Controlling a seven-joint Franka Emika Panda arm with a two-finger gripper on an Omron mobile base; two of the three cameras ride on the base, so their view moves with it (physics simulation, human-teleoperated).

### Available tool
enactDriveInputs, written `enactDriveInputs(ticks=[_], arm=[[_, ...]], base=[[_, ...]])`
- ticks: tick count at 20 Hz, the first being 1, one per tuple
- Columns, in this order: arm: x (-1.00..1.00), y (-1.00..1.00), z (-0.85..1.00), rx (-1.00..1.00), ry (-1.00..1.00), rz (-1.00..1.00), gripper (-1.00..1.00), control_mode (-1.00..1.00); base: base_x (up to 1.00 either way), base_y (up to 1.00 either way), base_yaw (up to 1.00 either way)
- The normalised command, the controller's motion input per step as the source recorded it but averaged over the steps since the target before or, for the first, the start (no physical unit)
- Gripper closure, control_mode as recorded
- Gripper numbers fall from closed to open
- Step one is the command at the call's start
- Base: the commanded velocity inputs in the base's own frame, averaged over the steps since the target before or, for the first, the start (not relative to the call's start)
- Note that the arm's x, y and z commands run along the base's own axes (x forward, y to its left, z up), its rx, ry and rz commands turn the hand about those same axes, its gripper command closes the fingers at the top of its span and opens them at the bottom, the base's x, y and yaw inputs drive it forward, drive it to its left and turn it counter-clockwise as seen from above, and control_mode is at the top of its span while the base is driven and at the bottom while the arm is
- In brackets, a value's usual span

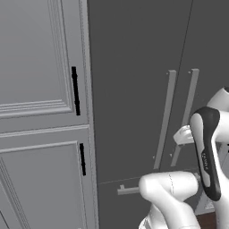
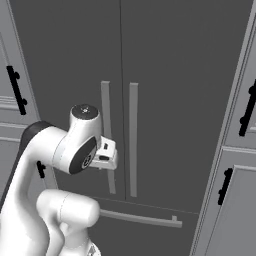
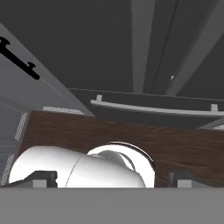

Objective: Grab a lemon wedge from the fridge and one ice cube from the ice bowl, and put them in the glass of lemonade.

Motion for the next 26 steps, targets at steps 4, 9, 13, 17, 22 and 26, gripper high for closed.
enactDriveInputs(ticks=[4, 9, 13, 17, 22, 26], arm=[[-0.13, 0.0, -0.02, 0.0, 0.0, 0.0, -1.0, 1.0], [0.0, 0.0, 0.0, 0.0, 0.0, 0.0, -1.0, 1.0], [0.0, 0.0, 0.0, 0.0, 0.0, 0.0, -1.0, 1.0], [0.0, 0.0, 0.0, 0.0, 0.0, 0.0, -1.0, 1.0], [0.0, 0.0, 0.0, 0.0, 0.0, 0.0, -1.0, 1.0], [0.0, 0.0, 0.0, 0.0, 0.0, 0.0, -1.0, 1.0]], base=[[-0.28, 0.09, 0.07], [-0.51, 0.39, 0.38], [0.09, 0.56, 0.61], [0.37, 0.56, 0.66], [0.61, 0.6, 0.61], [0.82, 0.65, 0.53]])
